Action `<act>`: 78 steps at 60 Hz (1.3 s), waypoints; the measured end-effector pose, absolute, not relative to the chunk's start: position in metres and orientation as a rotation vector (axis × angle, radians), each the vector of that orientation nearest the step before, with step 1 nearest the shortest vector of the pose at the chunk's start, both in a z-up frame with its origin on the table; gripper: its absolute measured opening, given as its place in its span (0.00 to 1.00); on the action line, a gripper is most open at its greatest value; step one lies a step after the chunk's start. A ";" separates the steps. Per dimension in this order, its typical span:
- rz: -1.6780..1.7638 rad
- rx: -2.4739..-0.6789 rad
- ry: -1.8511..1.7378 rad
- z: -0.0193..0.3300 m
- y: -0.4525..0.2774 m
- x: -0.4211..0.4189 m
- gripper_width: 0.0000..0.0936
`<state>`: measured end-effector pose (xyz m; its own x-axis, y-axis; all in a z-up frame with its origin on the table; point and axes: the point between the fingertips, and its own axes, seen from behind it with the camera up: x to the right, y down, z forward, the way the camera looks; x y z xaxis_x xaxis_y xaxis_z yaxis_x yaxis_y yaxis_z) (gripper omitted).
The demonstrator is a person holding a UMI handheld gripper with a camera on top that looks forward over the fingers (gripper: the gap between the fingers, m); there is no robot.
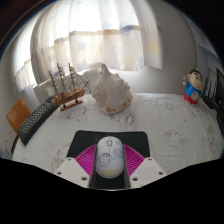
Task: Arrange mouse
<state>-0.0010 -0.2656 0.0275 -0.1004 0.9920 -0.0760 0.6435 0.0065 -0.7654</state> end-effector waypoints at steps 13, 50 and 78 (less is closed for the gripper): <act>0.860 -1.676 -1.814 -0.010 -0.282 0.009 0.76; 0.693 -1.724 -1.796 0.153 -0.213 0.220 0.90; 0.695 -1.717 -1.787 0.156 -0.205 0.248 0.90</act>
